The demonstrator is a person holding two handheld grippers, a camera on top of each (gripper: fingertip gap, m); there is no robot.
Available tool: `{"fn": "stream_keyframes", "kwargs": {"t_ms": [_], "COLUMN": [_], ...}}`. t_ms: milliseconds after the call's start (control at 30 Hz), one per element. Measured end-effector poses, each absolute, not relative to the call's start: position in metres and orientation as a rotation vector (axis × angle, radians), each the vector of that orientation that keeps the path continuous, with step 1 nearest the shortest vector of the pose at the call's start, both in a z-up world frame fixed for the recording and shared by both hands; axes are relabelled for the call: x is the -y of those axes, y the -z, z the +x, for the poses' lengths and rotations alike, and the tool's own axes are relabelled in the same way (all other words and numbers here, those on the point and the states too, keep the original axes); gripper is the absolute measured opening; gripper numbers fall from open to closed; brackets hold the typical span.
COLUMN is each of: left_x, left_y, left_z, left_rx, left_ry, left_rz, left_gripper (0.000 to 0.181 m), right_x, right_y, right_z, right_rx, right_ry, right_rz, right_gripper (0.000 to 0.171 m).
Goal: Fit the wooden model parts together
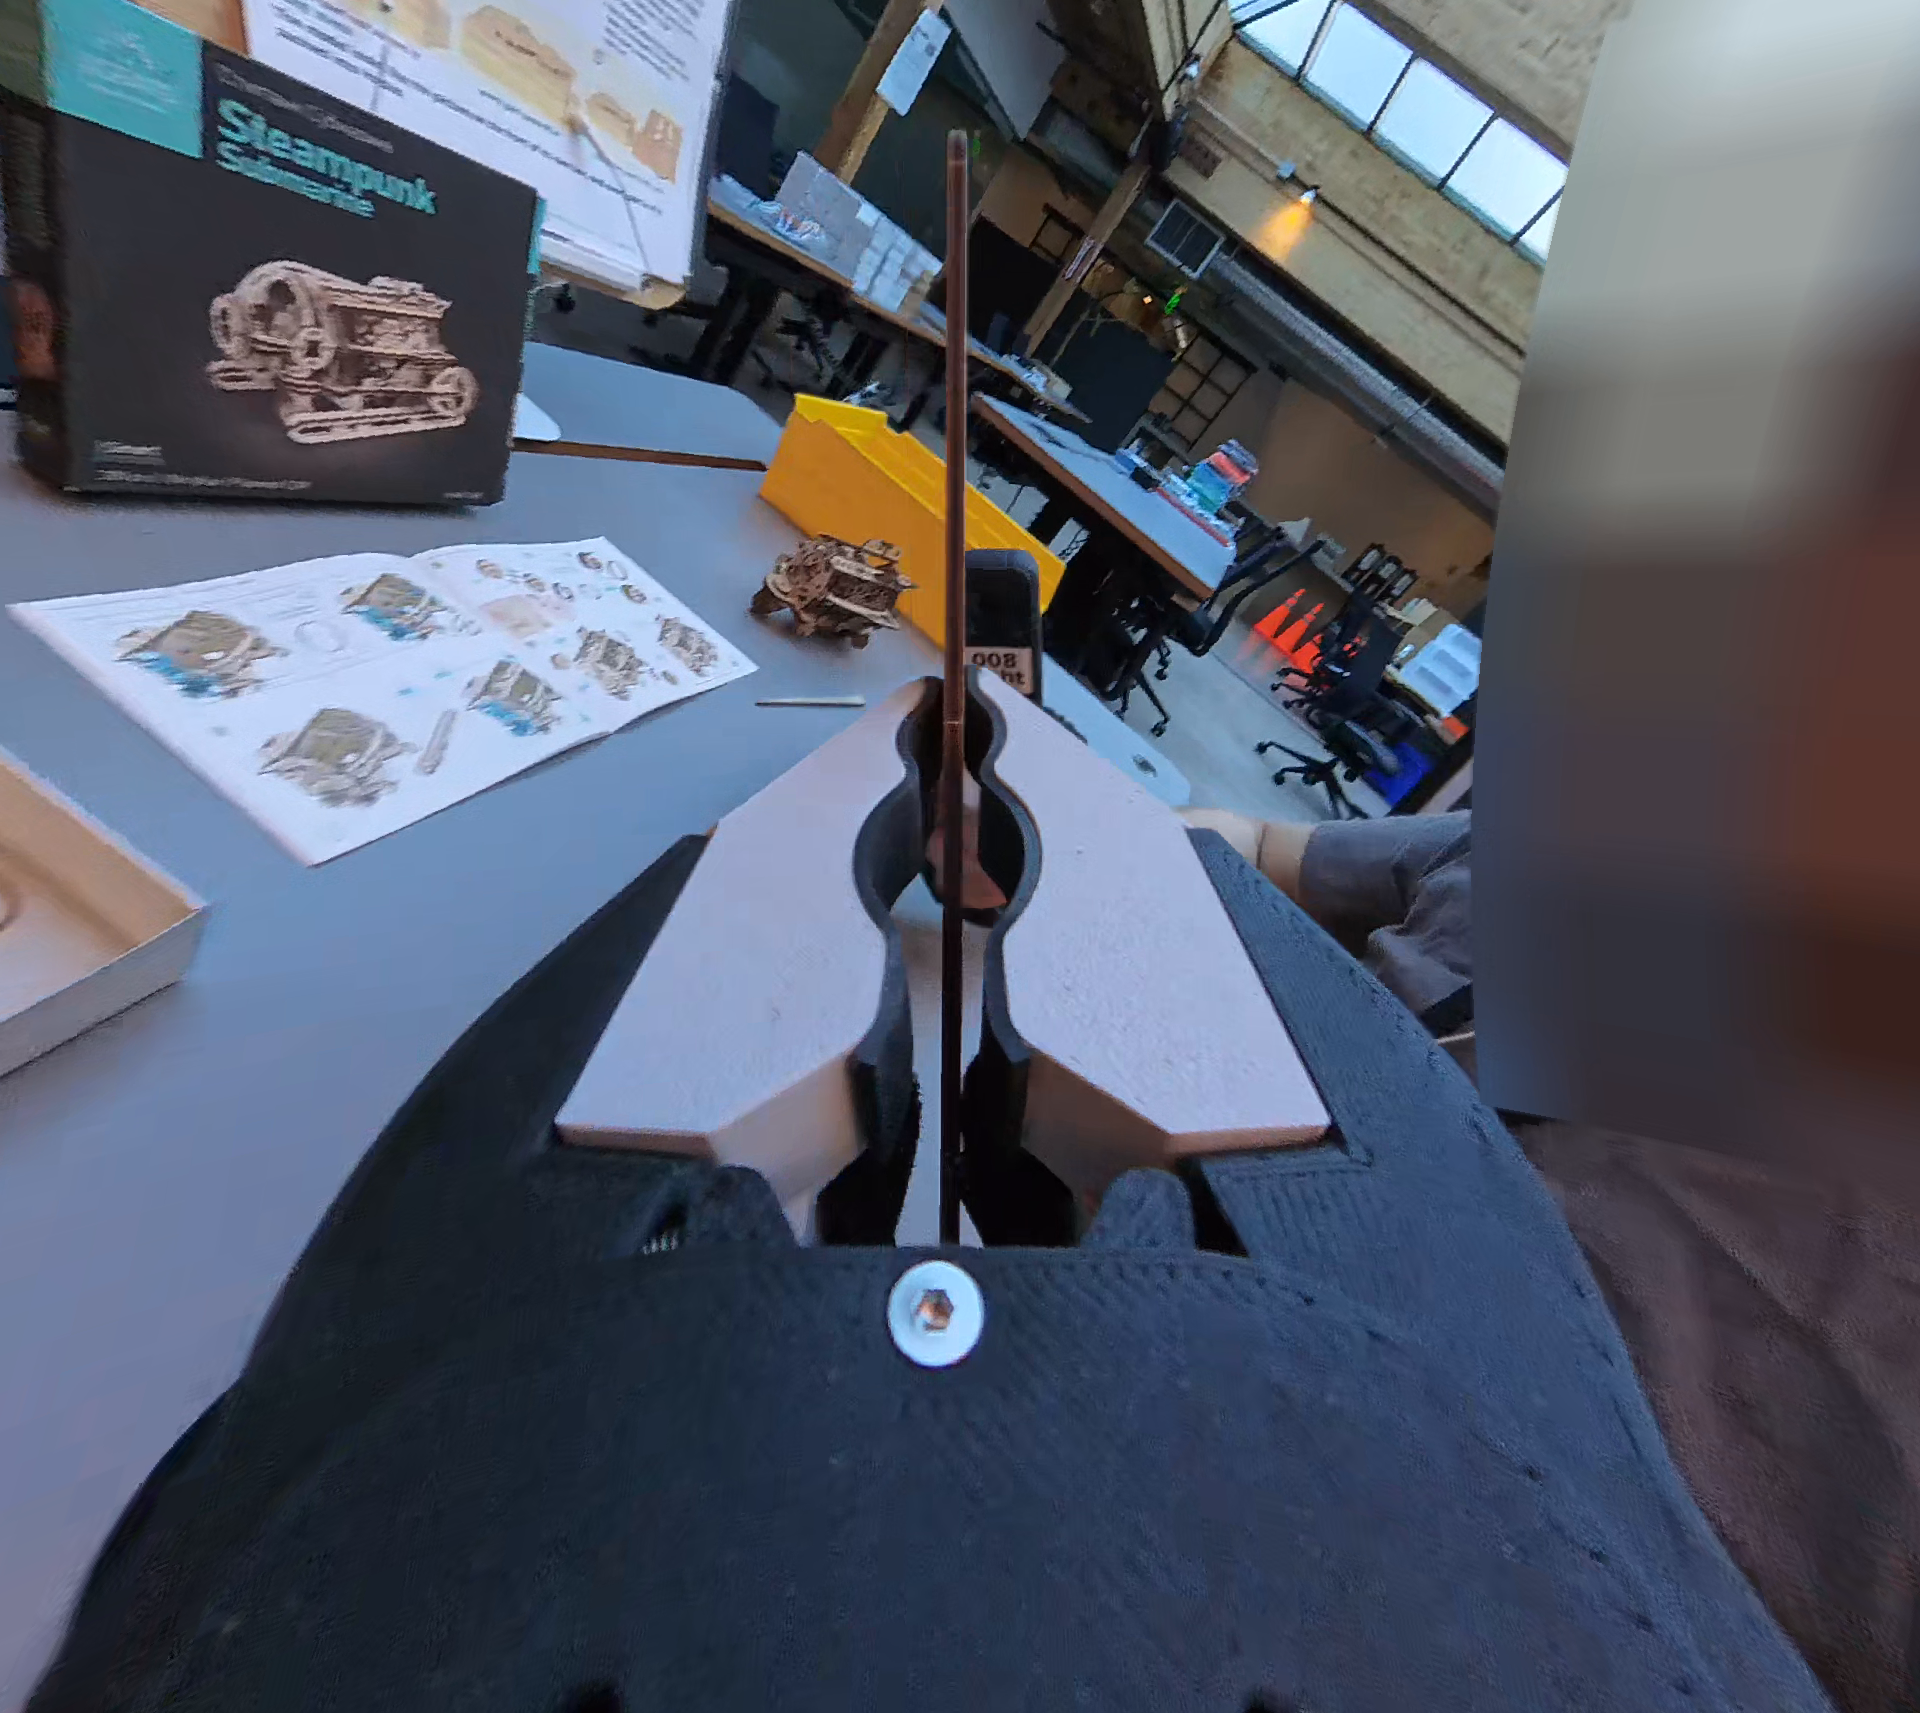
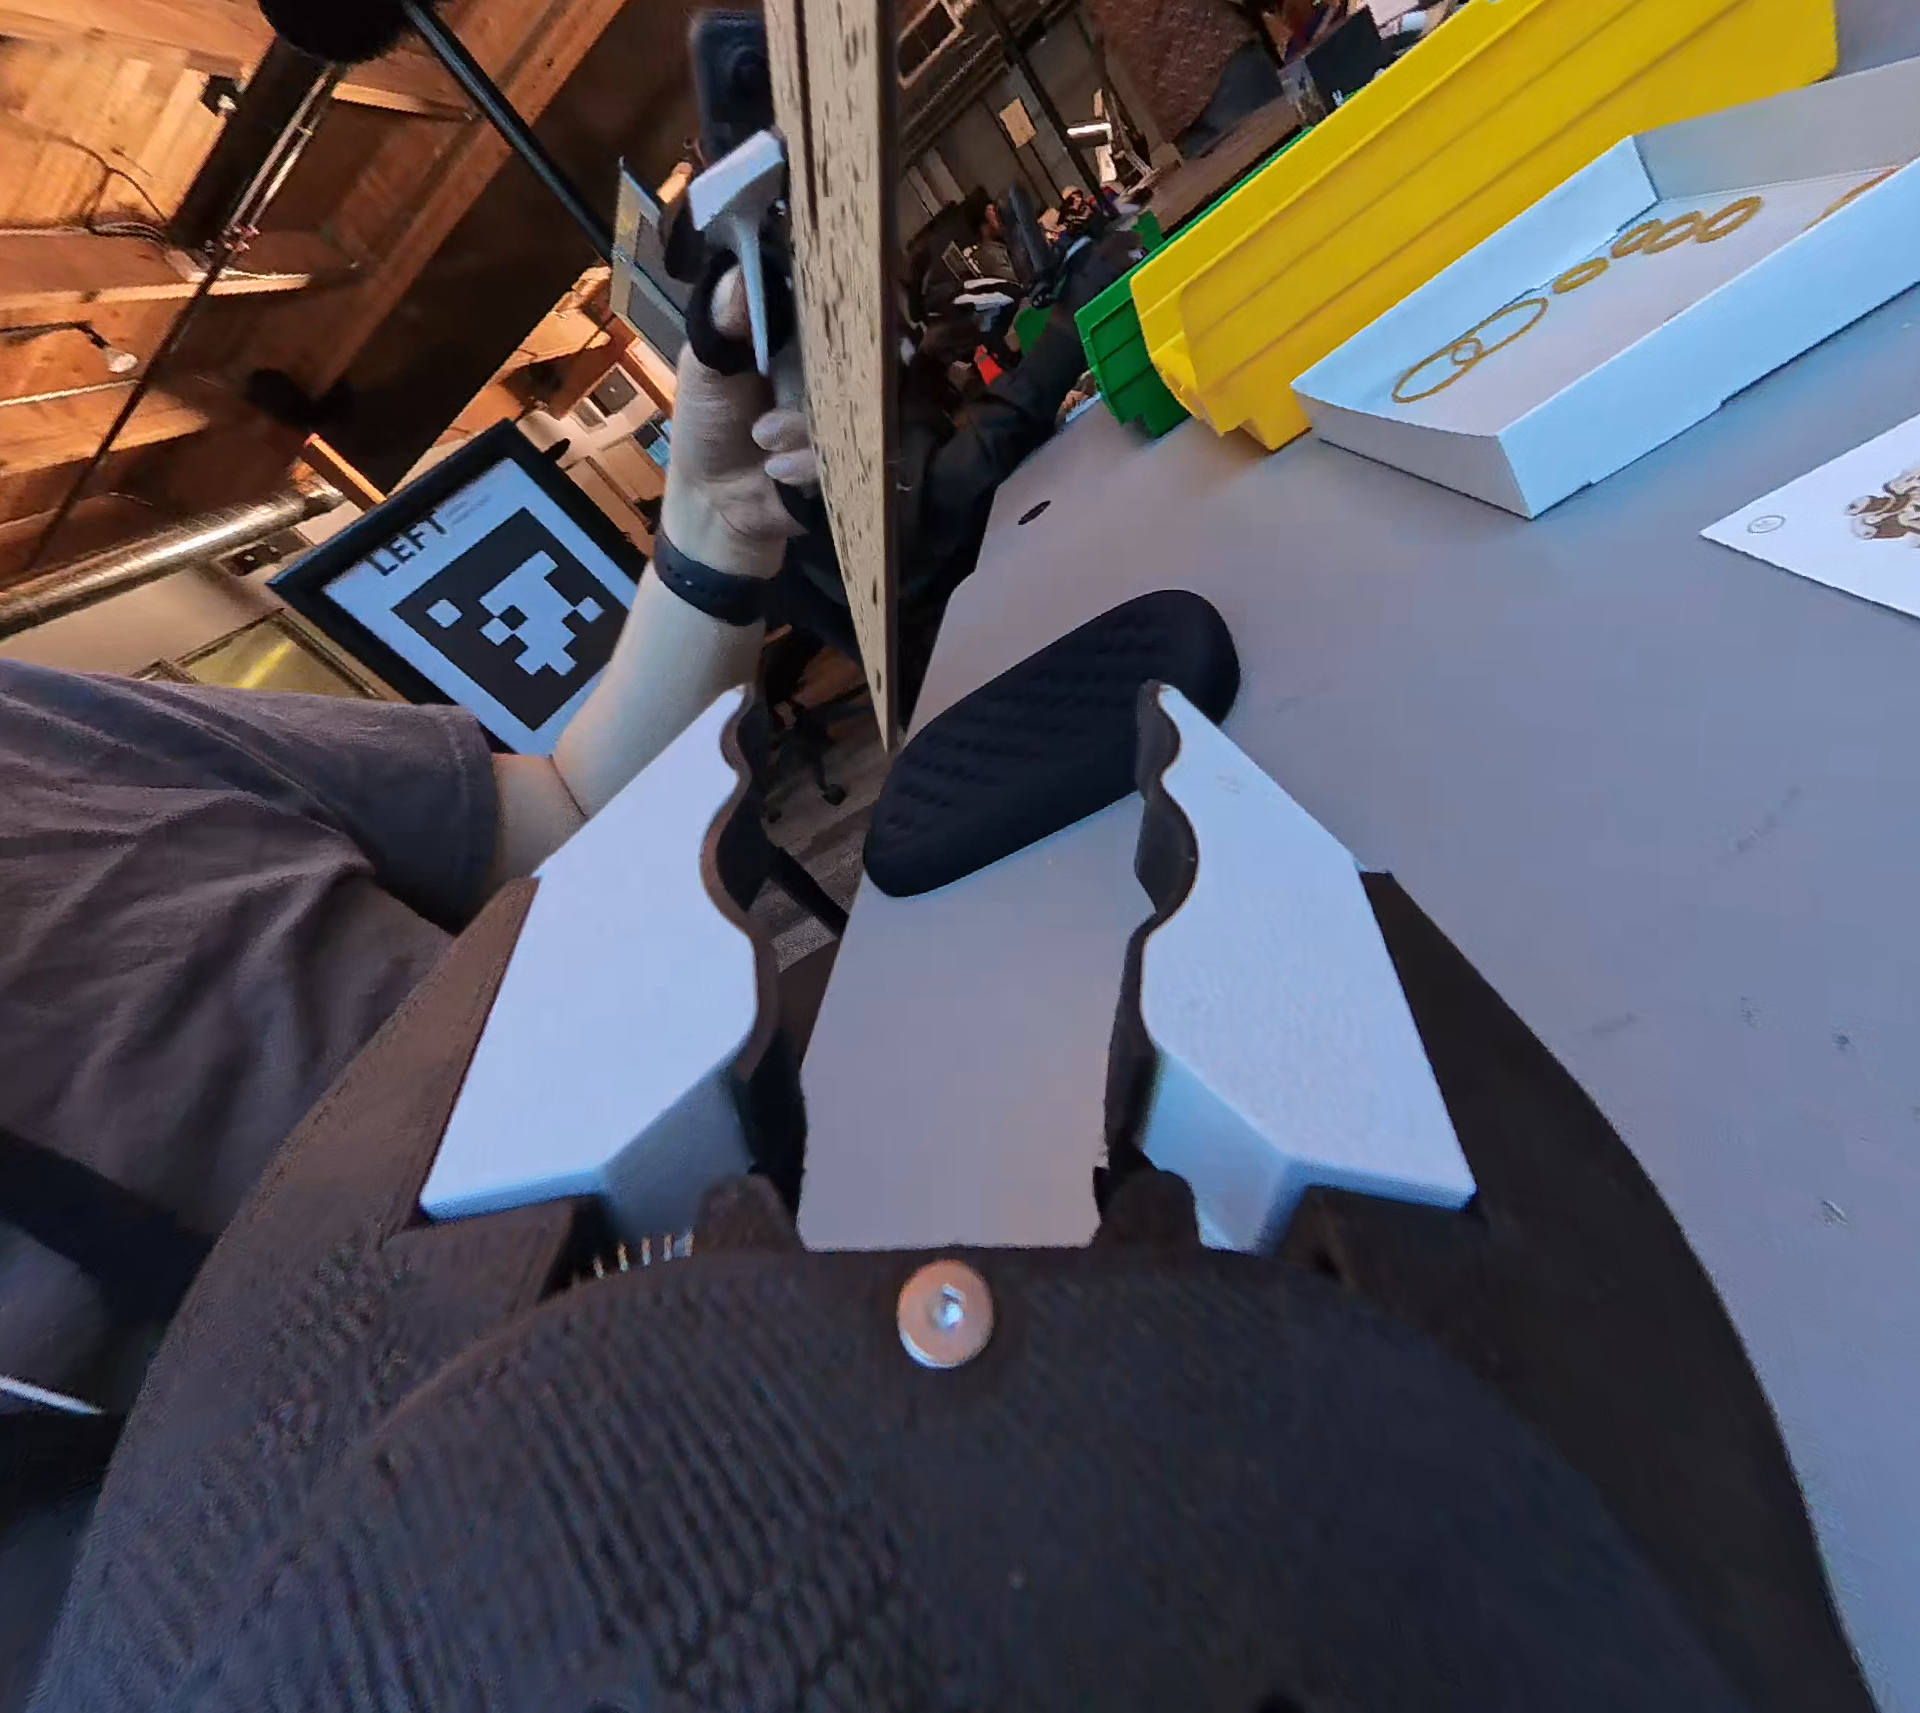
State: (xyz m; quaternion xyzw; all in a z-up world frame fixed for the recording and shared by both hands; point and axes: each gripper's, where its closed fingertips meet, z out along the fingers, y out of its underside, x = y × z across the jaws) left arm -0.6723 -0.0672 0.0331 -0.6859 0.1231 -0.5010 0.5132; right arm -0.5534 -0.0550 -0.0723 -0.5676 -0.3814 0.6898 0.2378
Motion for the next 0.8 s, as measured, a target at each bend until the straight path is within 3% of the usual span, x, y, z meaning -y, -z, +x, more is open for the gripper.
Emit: {"fn": "stream_keyframes", "kwargs": {"t_ms": [167, 333, 533, 633, 733, 800], "left_x": [0.042, 0.032, 0.023, 0.02, 0.014, 0.005], "left_y": [-0.006, 0.033, 0.055, 0.066, 0.08, 0.086], "left_z": [-0.606, -0.572, -0.552, -0.548, -0.547, -0.549], "left_rx": [-0.24, -0.216, -0.243, -0.296, -0.376, -0.428], "left_ry": [1.427, 1.496, 1.494, 1.5, 1.458, 1.439], "left_rz": [-1.555, -1.595, -1.676, -1.752, -1.84, -1.894], "left_gripper": [0.0, 0.0, 0.0, 0.001, 0.024, 0.03], "right_x": [0.048, 0.022, 0.007, 0.0, -0.004, -0.005], "right_y": [0.053, 0.052, 0.069, 0.077, 0.089, 0.092], "right_z": [-0.532, -0.495, -0.475, -0.471, -0.468, -0.467], "right_rx": [1.006, 0.838, 0.803, 0.824, 0.86, 0.862], "right_ry": [-1.939, -2.023, -2.124, -2.095, -2.06, -2.069], "right_rz": [-1.46, -1.484, -1.635, -1.702, -1.784, -1.81], "right_gripper": [0.072, 0.049, 0.001, 0.001, 0.001, 0.001]}}
